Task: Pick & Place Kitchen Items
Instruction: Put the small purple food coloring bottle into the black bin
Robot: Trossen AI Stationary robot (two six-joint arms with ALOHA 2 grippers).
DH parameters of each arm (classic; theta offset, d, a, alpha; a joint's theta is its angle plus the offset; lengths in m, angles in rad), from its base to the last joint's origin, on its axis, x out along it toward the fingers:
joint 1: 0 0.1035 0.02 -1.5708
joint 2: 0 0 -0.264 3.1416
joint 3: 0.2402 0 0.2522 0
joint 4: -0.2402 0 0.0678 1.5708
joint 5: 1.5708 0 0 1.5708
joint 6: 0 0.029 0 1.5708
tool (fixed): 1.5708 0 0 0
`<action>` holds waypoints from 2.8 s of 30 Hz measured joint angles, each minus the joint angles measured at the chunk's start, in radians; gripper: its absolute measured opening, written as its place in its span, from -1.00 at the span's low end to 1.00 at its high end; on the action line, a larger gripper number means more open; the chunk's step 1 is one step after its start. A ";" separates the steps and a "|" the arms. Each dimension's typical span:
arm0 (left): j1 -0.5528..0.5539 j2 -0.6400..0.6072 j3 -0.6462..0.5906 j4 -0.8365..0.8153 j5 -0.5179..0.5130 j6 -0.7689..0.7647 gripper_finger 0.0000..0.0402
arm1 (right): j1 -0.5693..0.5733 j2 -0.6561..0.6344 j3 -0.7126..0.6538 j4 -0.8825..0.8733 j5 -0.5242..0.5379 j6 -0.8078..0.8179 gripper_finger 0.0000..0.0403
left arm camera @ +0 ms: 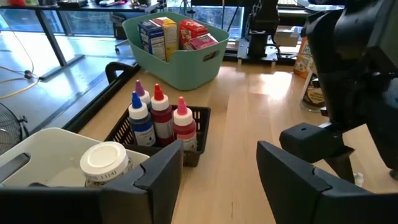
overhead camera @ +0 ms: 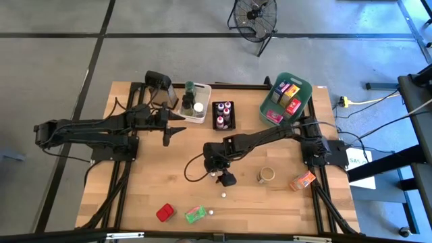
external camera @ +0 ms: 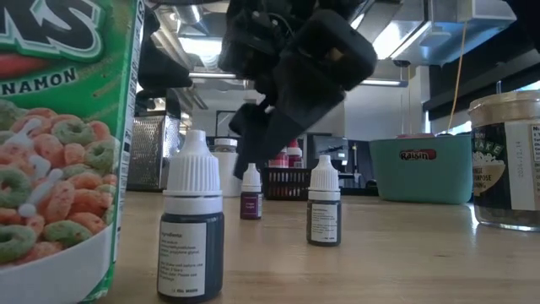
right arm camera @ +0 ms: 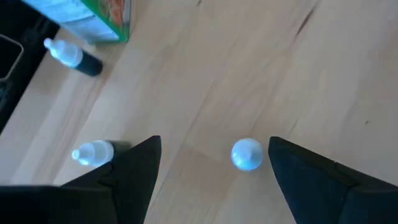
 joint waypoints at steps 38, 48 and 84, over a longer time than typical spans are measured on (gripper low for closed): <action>0.000 0.000 0.000 -0.002 0.001 0.000 -0.02 | -0.091 0.050 0.000 0.015 -0.338 -0.226 0.15; 0.000 0.000 0.000 -0.002 0.001 0.000 -0.03 | -0.094 0.022 0.002 0.014 -0.333 -0.505 0.15; 0.000 0.000 0.000 -0.002 0.017 -0.012 -0.03 | -0.081 0.060 0.000 0.037 -0.282 -0.577 -0.12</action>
